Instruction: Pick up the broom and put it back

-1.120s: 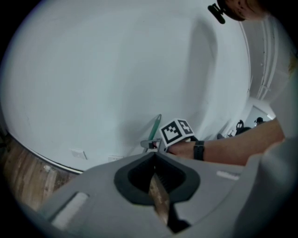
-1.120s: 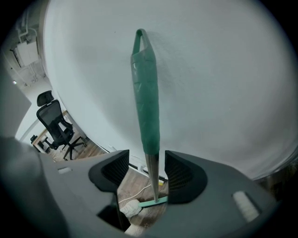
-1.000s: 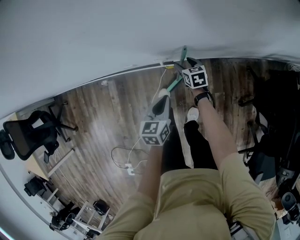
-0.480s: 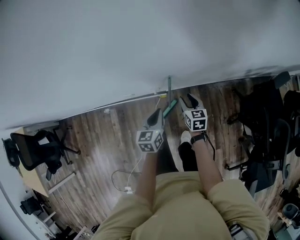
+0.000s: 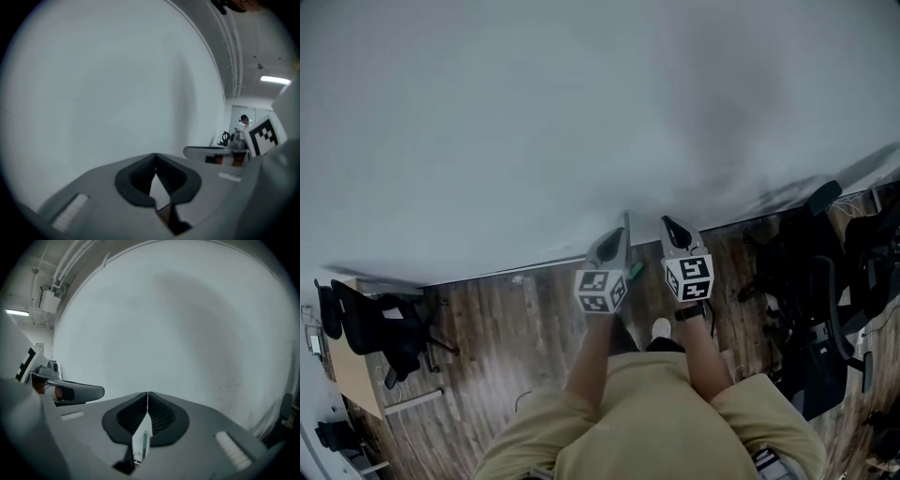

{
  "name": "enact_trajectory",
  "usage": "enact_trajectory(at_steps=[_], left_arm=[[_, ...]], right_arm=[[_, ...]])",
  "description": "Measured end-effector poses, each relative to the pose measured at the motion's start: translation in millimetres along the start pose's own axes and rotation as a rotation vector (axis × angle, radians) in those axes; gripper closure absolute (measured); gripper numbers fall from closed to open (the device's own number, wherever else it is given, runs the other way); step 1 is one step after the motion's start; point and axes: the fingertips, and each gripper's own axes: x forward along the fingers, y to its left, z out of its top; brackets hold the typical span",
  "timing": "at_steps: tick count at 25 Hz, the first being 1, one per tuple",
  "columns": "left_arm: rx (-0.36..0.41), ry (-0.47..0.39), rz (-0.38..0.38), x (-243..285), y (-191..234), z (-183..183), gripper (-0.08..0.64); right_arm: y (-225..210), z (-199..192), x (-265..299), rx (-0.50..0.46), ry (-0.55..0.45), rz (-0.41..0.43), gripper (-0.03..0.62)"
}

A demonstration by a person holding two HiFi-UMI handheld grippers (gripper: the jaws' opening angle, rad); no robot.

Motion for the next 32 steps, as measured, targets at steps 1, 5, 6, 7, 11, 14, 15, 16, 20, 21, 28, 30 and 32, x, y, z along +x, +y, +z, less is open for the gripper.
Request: enact_trajectory(at_steps=[1, 5, 6, 7, 11, 14, 15, 16, 20, 21, 28, 30, 32], left_arm=[[0.015, -0.019, -0.004, -1.4, -7.0, 11.5, 0.558], [0.077, -0.096, -0.009, -11.4, -32.5, 50.6, 0.558], [0.098, -0.12, 0.002, -15.5, -38.3, 59.4, 0.558], [0.125, -0.15, 0.023, -21.2, -43.1, 67.8, 0.558], [0.234, -0.256, 0.122, -45.9, -55.0, 88.7, 0.558], [0.243, -0.27, 0.135, -56.4, -63.0, 87.2, 0.558], [0.242, -0.271, 0.136, -59.4, -65.6, 85.0, 0.558], [0.24, -0.27, 0.137, -62.4, -67.4, 82.4, 0.558], [0.23, -0.248, 0.14, -72.2, -70.9, 70.0, 0.558], [0.229, -0.24, 0.14, -74.0, -72.2, 66.5, 0.558], [0.217, -0.193, 0.116, -70.6, -81.4, 48.2, 0.558], [0.211, -0.187, 0.107, -65.2, -86.1, 42.3, 0.558], [0.205, -0.18, 0.095, -59.2, -92.0, 34.7, 0.558]], right_arm=[[-2.2, 14.5, -6.1, -0.011, -0.026, 0.001, 0.586], [-17.2, 60.1, -33.5, -0.032, -0.111, -0.025, 0.586], [-21.5, 68.4, -41.0, -0.034, -0.128, -0.031, 0.586], [-25.1, 74.9, -48.6, -0.034, -0.143, -0.036, 0.588], [-32.5, 87.6, -73.3, -0.038, -0.188, -0.042, 0.588], [-32.1, 88.2, -85.3, -0.045, -0.208, -0.033, 0.588], [-31.6, 87.3, -89.0, -0.046, -0.213, -0.029, 0.588], [-30.7, 86.4, -92.3, -0.047, -0.217, -0.027, 0.588], [-29.2, 81.2, -102.0, -0.042, -0.226, -0.037, 0.588], [-30.7, 78.3, -104.6, -0.036, -0.225, -0.043, 0.586], [-44.7, 58.2, -121.0, -0.002, -0.201, -0.077, 0.586], [-50.0, 53.1, -123.7, -0.007, -0.192, -0.083, 0.586], [-57.1, 48.4, -125.8, -0.01, -0.184, -0.091, 0.588]])
